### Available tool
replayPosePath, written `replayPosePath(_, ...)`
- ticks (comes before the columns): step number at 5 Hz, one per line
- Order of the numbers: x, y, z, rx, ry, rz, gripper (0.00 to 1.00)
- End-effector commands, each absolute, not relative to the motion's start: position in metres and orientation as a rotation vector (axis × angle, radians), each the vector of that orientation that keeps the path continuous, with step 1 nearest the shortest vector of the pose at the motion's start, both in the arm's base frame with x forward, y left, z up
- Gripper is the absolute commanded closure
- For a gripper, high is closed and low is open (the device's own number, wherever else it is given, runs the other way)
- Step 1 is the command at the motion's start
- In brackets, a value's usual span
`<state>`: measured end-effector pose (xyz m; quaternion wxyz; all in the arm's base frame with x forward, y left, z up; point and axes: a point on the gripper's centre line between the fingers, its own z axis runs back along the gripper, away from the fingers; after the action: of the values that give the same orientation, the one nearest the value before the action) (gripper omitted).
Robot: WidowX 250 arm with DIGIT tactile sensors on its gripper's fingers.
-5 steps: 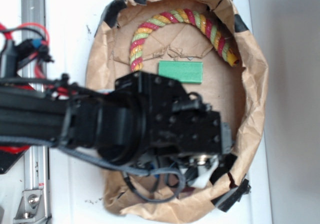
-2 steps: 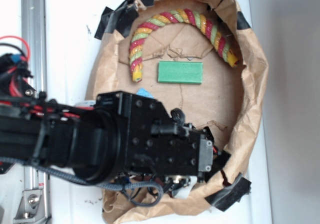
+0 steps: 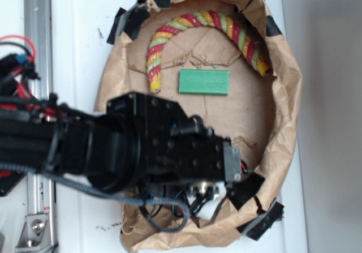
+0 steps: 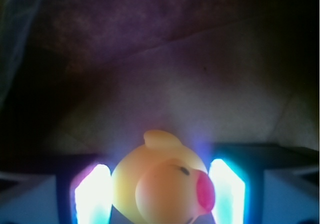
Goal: Grab the yellow duck.
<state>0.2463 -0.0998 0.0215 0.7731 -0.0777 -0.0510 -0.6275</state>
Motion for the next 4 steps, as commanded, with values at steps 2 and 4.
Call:
replayPosePath(2, 0.263, -0.054, 0.042, -0.105, -0.304, -0.953, 1.00)
replayPosePath(4, 0.268, -0.053, 0.077, -0.099, -0.262, -0.588, 1.00)
